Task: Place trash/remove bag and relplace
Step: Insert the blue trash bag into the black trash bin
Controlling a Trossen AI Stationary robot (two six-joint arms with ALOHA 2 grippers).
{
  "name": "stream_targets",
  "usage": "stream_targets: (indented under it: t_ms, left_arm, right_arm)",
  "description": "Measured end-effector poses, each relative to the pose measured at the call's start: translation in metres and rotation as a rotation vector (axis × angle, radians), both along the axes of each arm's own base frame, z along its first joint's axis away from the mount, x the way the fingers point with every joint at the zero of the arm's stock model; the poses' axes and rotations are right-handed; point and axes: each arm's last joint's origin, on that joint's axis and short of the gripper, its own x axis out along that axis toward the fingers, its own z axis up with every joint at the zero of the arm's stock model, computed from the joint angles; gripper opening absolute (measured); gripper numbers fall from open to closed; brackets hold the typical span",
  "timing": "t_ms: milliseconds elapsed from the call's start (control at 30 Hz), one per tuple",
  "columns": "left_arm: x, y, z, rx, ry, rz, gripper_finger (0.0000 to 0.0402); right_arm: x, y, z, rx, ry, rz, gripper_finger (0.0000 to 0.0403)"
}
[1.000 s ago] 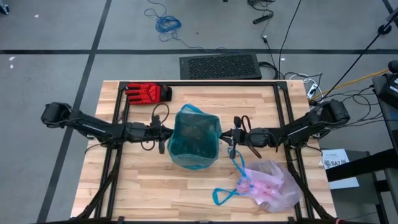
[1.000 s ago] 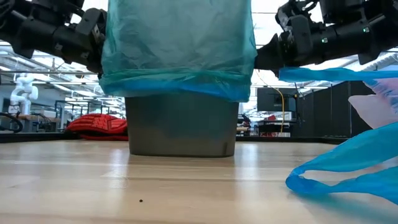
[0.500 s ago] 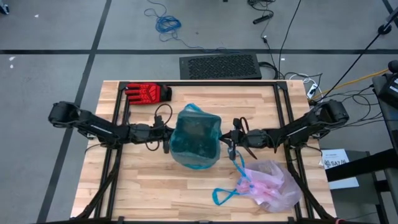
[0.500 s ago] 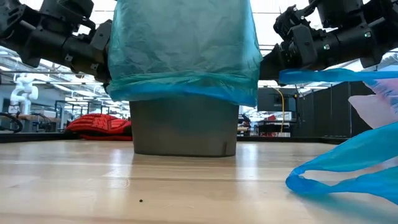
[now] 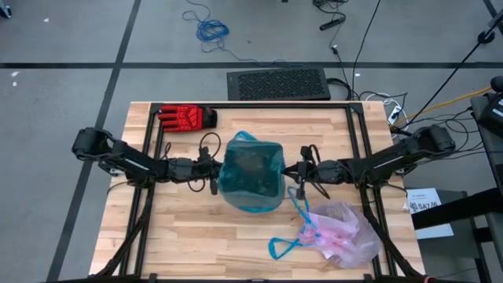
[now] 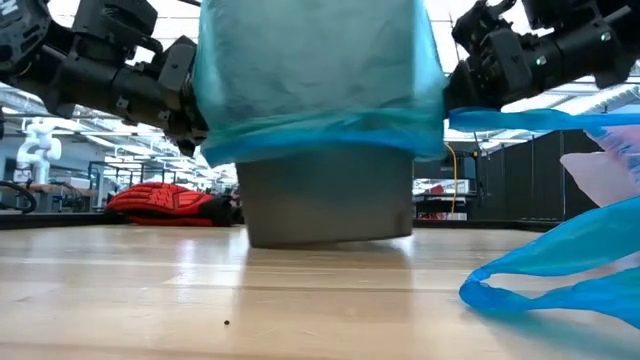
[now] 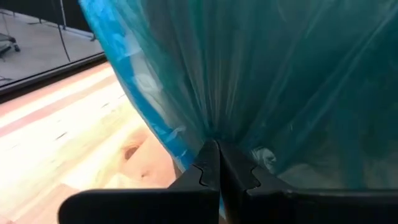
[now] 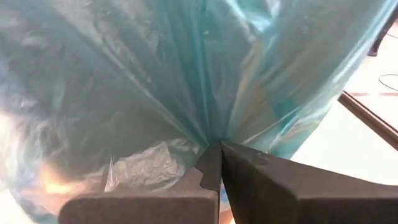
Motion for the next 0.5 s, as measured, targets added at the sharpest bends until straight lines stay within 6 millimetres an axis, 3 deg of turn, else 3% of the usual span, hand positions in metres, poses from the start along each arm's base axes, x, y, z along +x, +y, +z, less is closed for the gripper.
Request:
stream_targets:
  t_ms: [300, 500]
  left_arm:
    - [-0.001, 0.0, 0.004, 0.024, -0.013, -0.009, 0.0]
    - [-0.002, 0.0, -0.001, 0.03, 0.043, -0.009, 0.0]
  right_arm:
    - [-0.018, -0.003, 0.017, -0.009, 0.014, 0.001, 0.0]
    - [-0.028, -0.005, 0.012, 0.004, 0.107, -0.015, 0.0]
